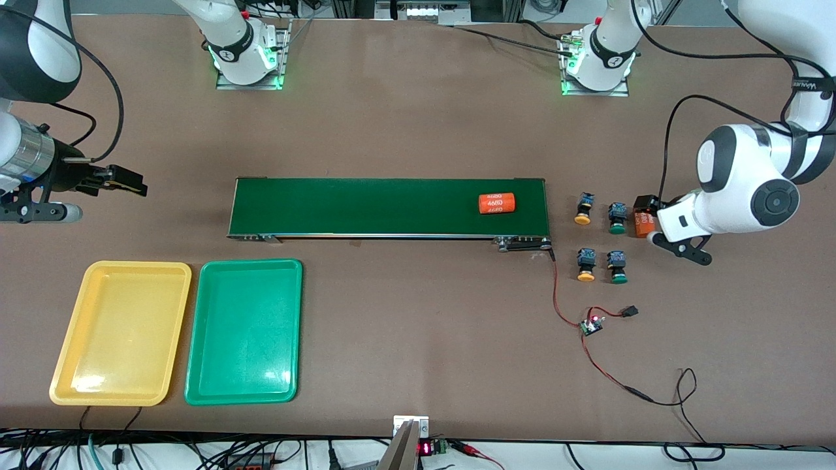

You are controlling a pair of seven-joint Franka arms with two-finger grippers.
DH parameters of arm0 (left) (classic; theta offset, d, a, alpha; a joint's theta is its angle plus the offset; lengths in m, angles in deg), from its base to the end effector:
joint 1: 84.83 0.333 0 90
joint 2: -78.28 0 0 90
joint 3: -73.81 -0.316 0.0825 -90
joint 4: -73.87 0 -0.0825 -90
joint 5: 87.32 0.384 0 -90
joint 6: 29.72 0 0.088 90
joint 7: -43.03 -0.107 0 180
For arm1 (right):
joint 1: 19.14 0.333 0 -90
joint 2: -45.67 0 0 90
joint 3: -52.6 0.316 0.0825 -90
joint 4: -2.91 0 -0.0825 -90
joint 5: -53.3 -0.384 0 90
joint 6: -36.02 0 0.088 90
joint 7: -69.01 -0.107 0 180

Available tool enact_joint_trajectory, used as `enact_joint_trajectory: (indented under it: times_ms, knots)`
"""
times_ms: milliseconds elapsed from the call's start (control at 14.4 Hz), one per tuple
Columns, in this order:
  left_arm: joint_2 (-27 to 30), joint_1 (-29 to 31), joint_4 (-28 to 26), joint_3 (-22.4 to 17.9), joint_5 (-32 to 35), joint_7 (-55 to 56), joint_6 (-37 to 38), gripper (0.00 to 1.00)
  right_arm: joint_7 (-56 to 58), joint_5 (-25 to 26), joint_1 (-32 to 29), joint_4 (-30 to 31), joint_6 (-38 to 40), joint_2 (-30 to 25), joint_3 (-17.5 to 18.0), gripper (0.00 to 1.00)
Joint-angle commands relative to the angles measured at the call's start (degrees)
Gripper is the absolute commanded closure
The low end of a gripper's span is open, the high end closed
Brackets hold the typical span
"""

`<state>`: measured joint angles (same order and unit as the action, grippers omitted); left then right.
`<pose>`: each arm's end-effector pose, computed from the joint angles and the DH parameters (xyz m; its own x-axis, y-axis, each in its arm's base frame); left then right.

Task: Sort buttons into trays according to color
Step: 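Release the cylinder on the belt and return the left gripper, then grasp the second orange cylinder with the left gripper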

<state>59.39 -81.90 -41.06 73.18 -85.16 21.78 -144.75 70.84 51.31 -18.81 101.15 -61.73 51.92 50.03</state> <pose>0.5622 0.0371 0.2693 0.8942 -0.3216 -0.3116 -0.3097 -0.9467 0.0882 0.5834 -0.0185 0.5054 0.9931 -0.0119 -0.1163 -0.0158 -0.9993 -0.0325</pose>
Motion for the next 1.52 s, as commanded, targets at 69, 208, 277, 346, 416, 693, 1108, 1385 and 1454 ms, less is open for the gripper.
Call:
enact_joint_trajectory:
  times_ms: [69,208,277,346,416,693,1108,1385,1454]
  knots:
    - [-1.1,0.3,-7.1,-2.4,-0.4,1.9,-10.0,0.0,0.3,-1.0,-0.2,-0.3,0.6,0.0,-0.2,0.0]
    - [-2.4,0.3,-10.1,-2.5,-0.4,1.8,-16.1,0.0,0.3,-1.0,-0.2,-0.3,0.6,0.0,-0.2,0.0]
    - [-3.4,0.6,-10.7,-2.5,-0.4,1.3,-17.9,0.0,0.3,-1.0,-0.2,-0.3,0.6,0.0,-0.2,0.0]
    - [-3.9,1.0,-10.7,-2.5,-0.4,1.0,-18.6,0.0,0.3,-1.0,-0.4,-0.3,0.6,0.0,-0.2,0.0]
    - [-4.0,1.1,-10.7,-2.6,-0.4,0.9,-18.6,0.09,0.3,-1.0,-0.4,-0.2,0.6,0.0,-0.2,0.0]
    - [-4.2,1.1,-10.1,-2.6,-0.5,1.1,-18.4,0.71,0.3,-1.0,-0.4,-0.1,0.6,0.0,-0.2,0.0]
    - [0.6,0.2,-1.0,-0.3,-0.1,0.9,-1.5,0.77,0.8,-0.9,-0.5,-0.1,0.7,0.0,-0.4,0.0]
    - [1.1,0.2,3.7,10.9,-0.4,-3.4,6.6,0.77,2.0,-0.8,-2.4,-0.1,1.9,0.0,-0.7,0.0]
    - [1.1,0.2,3.7,13.2,-0.5,-6.1,6.4,0.77,2.0,-0.8,-2.4,-0.1,2.0,0.0,-0.7,0.0]
